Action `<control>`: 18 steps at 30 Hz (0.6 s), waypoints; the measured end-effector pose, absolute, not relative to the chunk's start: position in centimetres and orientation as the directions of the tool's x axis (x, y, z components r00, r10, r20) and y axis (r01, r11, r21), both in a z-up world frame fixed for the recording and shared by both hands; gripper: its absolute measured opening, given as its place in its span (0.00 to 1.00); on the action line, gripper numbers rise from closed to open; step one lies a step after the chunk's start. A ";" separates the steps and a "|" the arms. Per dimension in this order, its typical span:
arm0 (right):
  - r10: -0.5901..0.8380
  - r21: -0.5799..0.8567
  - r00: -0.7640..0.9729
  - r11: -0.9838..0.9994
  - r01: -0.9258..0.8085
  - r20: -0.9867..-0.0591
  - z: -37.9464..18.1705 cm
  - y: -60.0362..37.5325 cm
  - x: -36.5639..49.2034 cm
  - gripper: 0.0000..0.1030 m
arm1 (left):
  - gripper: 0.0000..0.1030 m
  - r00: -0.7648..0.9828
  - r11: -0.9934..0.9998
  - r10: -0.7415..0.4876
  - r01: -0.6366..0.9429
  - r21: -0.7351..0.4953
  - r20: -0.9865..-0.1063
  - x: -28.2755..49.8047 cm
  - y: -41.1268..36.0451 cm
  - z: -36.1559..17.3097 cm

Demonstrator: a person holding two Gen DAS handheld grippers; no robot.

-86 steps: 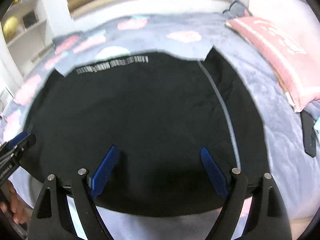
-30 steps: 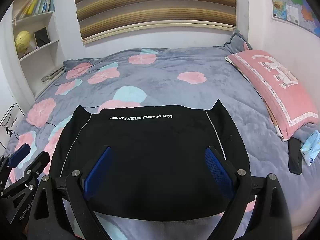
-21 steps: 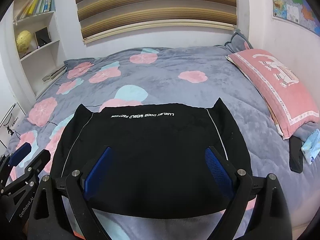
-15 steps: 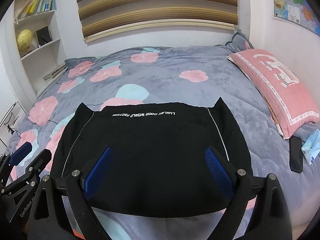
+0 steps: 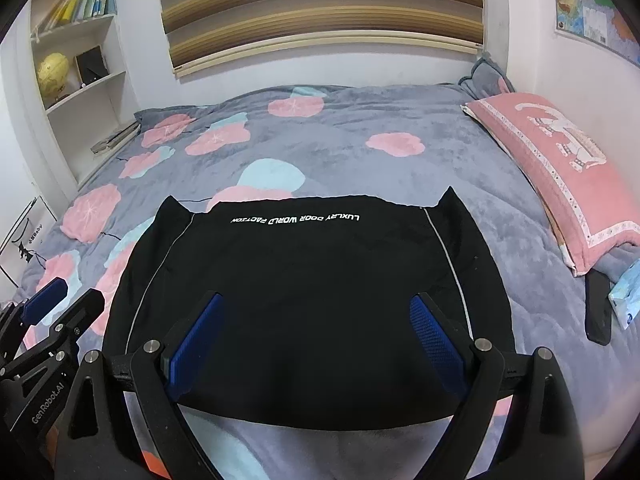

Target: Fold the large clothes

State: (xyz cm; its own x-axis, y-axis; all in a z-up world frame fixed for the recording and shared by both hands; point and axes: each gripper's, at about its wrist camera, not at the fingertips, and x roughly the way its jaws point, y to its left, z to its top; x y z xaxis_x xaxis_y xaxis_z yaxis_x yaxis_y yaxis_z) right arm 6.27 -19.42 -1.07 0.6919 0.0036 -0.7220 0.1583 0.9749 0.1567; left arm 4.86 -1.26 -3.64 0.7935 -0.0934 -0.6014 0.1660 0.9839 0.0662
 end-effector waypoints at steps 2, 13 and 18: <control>0.005 0.155 0.692 0.976 0.155 -0.722 -1.1 -19.4 6.3 0.92 | 0.58 0.796 0.984 -0.089 0.164 0.072 -0.599 4.8 -1.3 -3.6; 0.013 0.149 0.683 0.979 0.141 -0.731 -1.7 -19.3 6.5 0.92 | 0.59 0.790 0.984 -0.078 0.158 0.079 -0.609 5.3 -1.2 -3.9; 0.016 0.150 0.677 0.979 0.140 -0.736 -2.0 -19.2 6.6 0.92 | 0.60 0.786 0.984 -0.075 0.157 0.081 -0.614 5.4 -1.0 -4.2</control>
